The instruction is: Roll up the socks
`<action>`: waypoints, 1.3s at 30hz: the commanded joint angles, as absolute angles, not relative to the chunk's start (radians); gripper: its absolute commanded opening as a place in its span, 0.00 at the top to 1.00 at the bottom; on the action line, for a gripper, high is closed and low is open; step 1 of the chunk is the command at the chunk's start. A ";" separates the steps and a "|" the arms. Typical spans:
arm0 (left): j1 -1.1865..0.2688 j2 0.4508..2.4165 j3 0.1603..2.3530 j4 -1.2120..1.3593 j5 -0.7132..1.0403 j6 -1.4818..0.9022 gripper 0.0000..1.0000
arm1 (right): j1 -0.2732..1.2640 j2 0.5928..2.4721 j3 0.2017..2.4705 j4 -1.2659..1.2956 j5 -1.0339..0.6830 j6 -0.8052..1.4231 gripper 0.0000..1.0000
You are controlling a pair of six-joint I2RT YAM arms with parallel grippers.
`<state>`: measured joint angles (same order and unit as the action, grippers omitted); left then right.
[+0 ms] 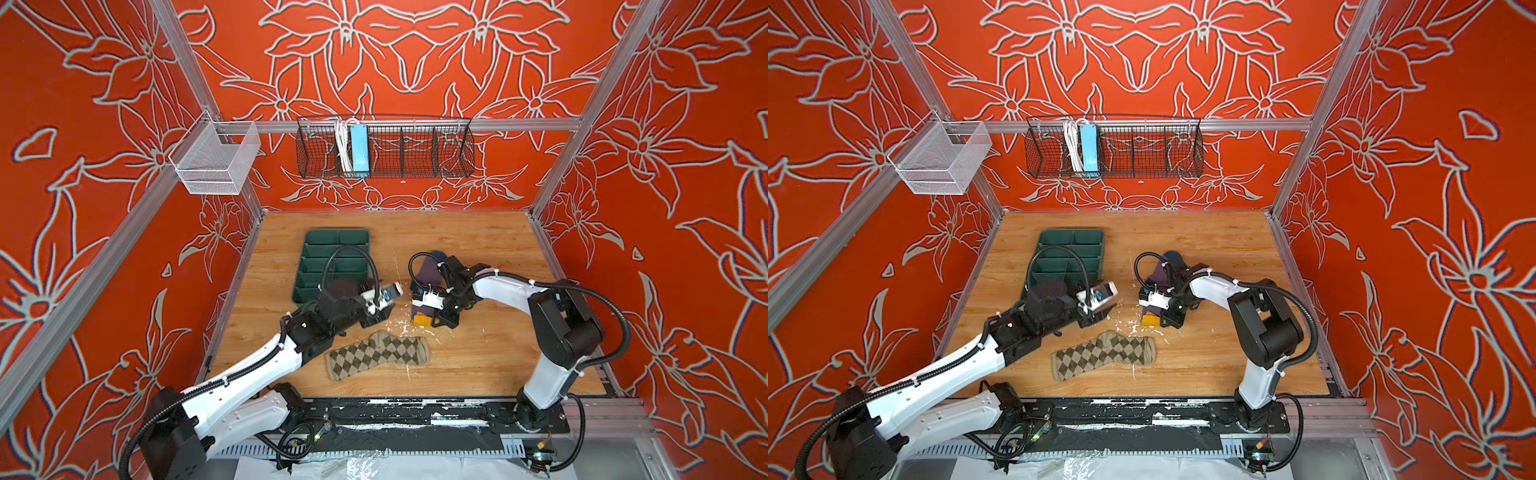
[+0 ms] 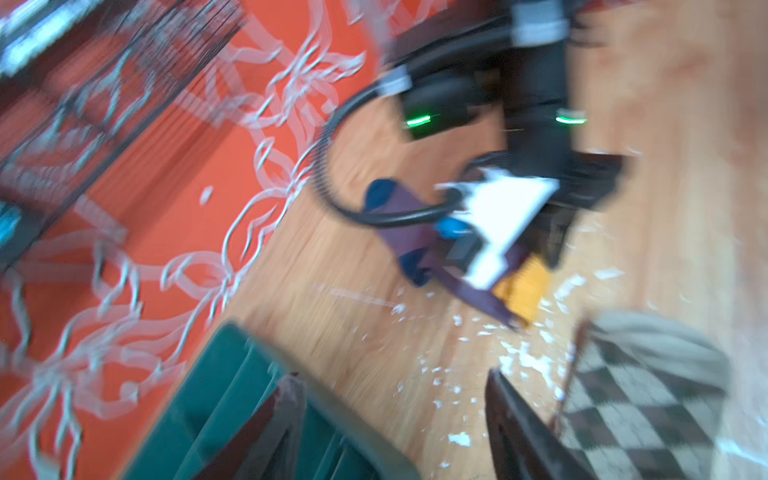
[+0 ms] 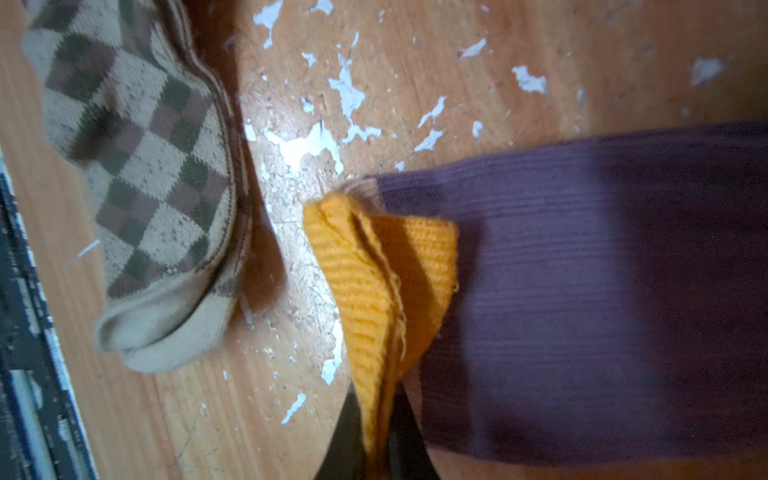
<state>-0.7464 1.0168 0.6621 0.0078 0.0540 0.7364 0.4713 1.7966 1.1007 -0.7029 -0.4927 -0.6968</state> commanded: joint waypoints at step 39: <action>-0.930 1.886 0.816 0.396 -0.202 1.062 1.00 | 0.417 1.912 1.188 -0.838 -0.607 -0.703 0.92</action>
